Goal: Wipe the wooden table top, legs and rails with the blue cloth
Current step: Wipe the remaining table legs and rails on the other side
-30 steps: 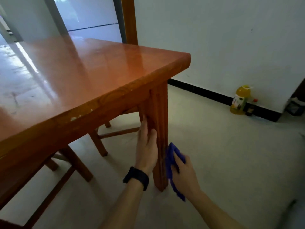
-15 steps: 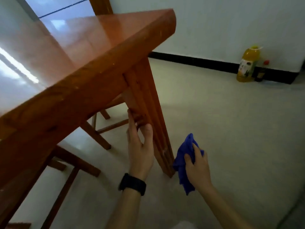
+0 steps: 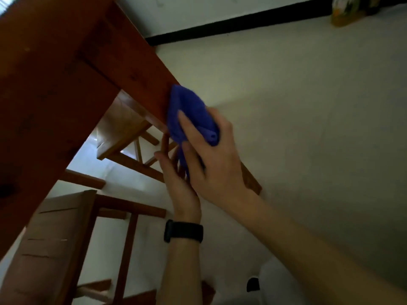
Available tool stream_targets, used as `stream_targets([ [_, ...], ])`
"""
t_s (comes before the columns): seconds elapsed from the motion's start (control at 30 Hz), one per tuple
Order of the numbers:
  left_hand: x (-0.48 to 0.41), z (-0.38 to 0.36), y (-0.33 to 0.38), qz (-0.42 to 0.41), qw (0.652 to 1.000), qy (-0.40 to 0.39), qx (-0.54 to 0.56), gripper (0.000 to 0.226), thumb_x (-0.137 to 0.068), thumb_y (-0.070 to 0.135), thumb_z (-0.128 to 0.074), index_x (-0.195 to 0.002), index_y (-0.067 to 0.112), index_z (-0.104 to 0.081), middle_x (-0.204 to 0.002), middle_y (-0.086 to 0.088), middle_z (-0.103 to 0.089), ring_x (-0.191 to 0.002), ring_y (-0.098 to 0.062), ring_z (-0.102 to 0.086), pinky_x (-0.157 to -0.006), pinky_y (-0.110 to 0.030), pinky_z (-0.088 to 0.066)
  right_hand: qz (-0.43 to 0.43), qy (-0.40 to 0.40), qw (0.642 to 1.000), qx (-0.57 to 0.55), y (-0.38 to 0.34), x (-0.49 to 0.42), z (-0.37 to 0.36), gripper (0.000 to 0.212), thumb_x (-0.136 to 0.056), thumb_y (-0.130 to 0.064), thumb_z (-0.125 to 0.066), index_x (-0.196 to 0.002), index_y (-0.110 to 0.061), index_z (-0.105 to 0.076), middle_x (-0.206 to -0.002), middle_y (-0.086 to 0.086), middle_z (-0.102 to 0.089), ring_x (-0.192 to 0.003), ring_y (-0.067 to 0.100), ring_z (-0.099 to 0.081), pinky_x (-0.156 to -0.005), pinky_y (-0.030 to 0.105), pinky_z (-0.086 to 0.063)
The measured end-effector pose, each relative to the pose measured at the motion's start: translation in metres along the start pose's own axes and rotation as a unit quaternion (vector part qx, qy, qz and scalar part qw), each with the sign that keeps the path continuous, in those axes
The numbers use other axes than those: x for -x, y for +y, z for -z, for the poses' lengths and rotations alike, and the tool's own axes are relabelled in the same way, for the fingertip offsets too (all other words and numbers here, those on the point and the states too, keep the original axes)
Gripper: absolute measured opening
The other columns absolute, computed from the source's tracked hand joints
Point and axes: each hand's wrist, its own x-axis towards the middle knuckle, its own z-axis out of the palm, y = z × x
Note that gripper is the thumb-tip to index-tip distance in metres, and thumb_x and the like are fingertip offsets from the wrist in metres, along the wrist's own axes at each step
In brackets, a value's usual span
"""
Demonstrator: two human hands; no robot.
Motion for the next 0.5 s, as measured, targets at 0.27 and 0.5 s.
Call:
stream_targets([
  [0.27,0.001,-0.012,-0.002,-0.012,0.993,0.067,-0.094,0.048,-0.093,0.062,-0.027,-0.140,0.052,-0.036,-0.143,0.010,-0.049,-0.126,-0.006,-0.051,-0.102,-0.046,-0.042,-0.209,-0.168,0.963,0.027,0.101,0.087,0.008,0.044,-0.103,-0.038,-0.039,-0.145,-0.025,-0.037,-0.124,0.012,-0.046,-0.091,0.030,-0.057,-0.077,0.032,-0.050],
  [0.5,0.004,-0.019,-0.019,-0.028,0.989,0.045,-0.138,0.050,-0.092,0.059,-0.033,-0.141,0.053,-0.025,-0.130,0.033,-0.044,-0.117,0.011,-0.046,-0.103,-0.037,-0.039,-0.370,-0.222,0.892,0.135,0.125,0.110,0.026,0.052,-0.105,-0.035,-0.033,-0.154,-0.031,-0.019,-0.132,0.006,-0.036,-0.086,0.019,-0.051,-0.075,0.028,-0.043],
])
